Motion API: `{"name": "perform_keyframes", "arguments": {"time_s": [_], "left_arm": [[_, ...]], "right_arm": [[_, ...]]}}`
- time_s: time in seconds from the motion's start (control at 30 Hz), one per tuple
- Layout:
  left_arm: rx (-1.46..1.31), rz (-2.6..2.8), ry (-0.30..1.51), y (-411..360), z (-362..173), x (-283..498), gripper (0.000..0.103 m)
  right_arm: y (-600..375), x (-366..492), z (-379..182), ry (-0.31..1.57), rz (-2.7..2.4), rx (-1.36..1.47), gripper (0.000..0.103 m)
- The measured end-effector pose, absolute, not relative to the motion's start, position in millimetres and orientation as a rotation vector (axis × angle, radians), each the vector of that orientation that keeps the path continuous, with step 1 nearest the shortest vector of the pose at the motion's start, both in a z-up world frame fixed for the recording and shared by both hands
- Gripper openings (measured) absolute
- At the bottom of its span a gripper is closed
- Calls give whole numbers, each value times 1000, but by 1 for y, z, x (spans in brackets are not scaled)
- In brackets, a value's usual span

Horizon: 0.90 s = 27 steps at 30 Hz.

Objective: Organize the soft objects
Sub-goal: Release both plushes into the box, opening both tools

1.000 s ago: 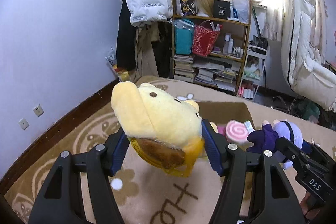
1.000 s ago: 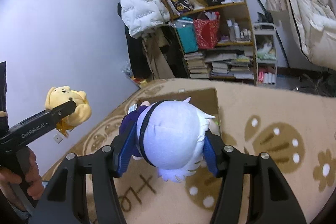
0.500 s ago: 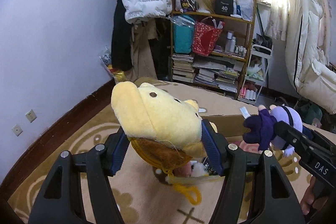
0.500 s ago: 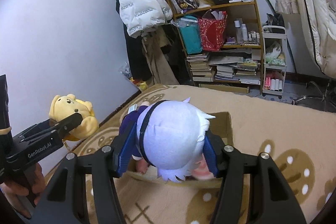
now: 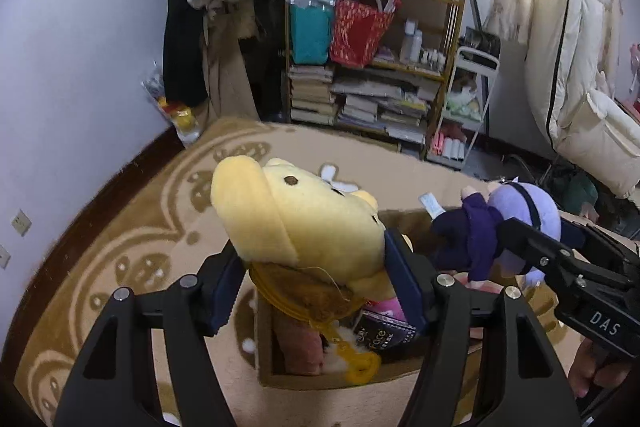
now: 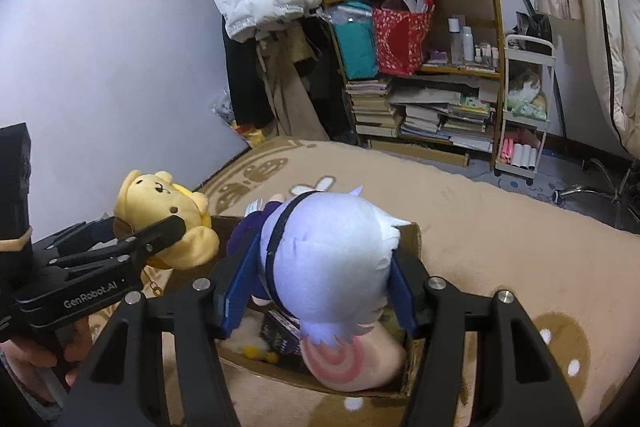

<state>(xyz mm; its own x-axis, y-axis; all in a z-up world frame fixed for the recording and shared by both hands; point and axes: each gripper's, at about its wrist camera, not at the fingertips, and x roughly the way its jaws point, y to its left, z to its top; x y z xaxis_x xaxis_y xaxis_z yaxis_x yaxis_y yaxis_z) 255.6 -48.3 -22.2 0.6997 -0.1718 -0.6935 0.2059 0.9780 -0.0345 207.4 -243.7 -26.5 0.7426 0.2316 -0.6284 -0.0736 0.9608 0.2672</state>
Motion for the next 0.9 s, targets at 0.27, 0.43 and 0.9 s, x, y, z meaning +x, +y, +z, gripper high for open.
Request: {"name": "perform_keyframes", "arguments": {"time_s": [0.27,0.43,0.9], "left_arm": [[36,-210,856,-48,-56,256,70],[72,-166,868,-45,-63,250,78],[101,-89,789,-23,-35,220,101]], "right_arm": [[-246,213,-41,773,175,257,66],[-240,212,-41,787,182,258,68],[-247,192,-27,791,144,279,103]]}}
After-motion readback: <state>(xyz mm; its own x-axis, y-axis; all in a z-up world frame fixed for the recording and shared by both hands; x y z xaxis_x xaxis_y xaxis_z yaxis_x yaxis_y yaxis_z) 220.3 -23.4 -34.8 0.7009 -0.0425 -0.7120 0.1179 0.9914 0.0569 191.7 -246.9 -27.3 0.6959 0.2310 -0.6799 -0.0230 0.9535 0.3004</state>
